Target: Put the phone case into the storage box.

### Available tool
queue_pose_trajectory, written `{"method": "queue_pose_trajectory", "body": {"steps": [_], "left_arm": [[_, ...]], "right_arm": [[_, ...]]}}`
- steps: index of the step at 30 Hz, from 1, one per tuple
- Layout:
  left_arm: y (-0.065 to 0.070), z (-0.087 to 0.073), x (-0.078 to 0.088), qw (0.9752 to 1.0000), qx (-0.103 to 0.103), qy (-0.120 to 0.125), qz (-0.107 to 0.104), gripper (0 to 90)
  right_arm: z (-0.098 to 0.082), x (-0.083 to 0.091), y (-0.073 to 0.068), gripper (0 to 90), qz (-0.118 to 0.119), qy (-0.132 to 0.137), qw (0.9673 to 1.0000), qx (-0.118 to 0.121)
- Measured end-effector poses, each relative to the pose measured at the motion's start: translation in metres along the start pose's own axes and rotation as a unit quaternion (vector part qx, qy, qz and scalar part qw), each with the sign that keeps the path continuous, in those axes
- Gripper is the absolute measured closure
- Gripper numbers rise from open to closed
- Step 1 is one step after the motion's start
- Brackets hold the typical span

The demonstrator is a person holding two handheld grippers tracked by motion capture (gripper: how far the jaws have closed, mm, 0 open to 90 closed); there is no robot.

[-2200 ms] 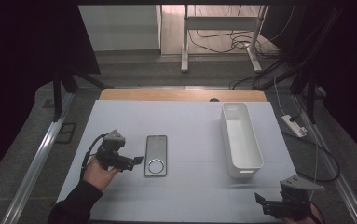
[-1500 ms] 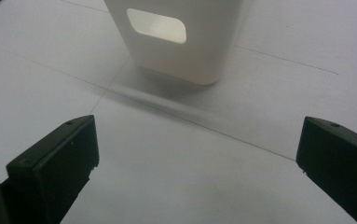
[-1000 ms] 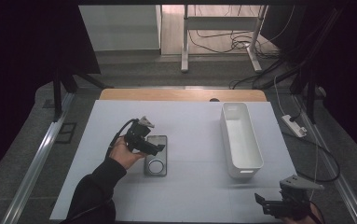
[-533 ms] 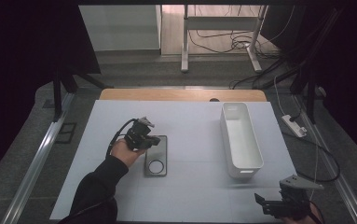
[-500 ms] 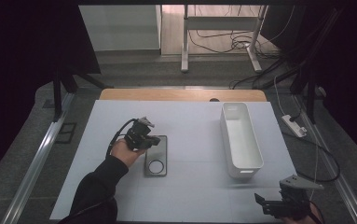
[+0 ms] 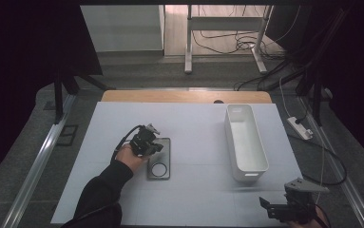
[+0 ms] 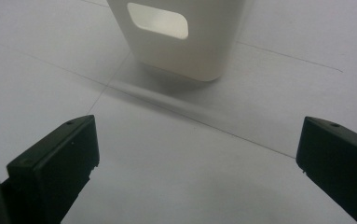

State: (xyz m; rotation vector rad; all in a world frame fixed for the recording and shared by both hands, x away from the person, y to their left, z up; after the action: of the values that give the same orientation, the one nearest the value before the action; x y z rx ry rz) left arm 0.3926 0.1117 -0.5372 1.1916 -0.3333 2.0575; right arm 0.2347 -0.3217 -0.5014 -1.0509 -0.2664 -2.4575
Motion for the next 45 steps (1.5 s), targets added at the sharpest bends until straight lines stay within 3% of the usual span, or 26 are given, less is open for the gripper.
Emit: {"method": "queue_pose_trajectory", "body": {"steps": [10,16,24,36,45], "left_arm": [[-0.005,-0.005,-0.009,1.0,0.003,-0.006,0.007,88.9],[-0.014,-0.005,-0.012,0.9997,0.02,0.002,0.014,88.9],[-0.025,-0.006,-0.014,0.9993,0.026,-0.003,0.028,88.9],[-0.037,-0.009,-0.011,0.9984,0.037,0.0,0.042,89.0],[-0.042,-0.025,0.0,0.998,0.046,-0.005,0.042,89.0]], "right_arm": [[0.0,0.0,0.0,0.0,0.001,-0.003,1.0,-0.001],[0.0,0.0,0.0,0.0,0.001,-0.004,1.0,-0.001],[0.0,0.0,0.0,0.0,0.001,-0.005,1.0,-0.002],[0.0,-0.001,0.001,0.0,-0.001,-0.006,1.0,-0.004],[0.0,-0.001,0.001,0.0,0.0,-0.008,1.0,-0.005]]}}
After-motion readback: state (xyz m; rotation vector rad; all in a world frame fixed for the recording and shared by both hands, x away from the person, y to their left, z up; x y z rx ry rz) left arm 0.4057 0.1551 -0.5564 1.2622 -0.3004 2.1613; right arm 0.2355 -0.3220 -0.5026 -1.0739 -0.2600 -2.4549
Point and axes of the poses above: each handheld gripper's, and its own axes: x roughly backward along the jaws, z roughly out of its top, y roughly to its right, the point moved 4 cm from there along -x, roughly forward along the jaws, and after that the axes turned 2 degrees about x, right-handed, at the moved point
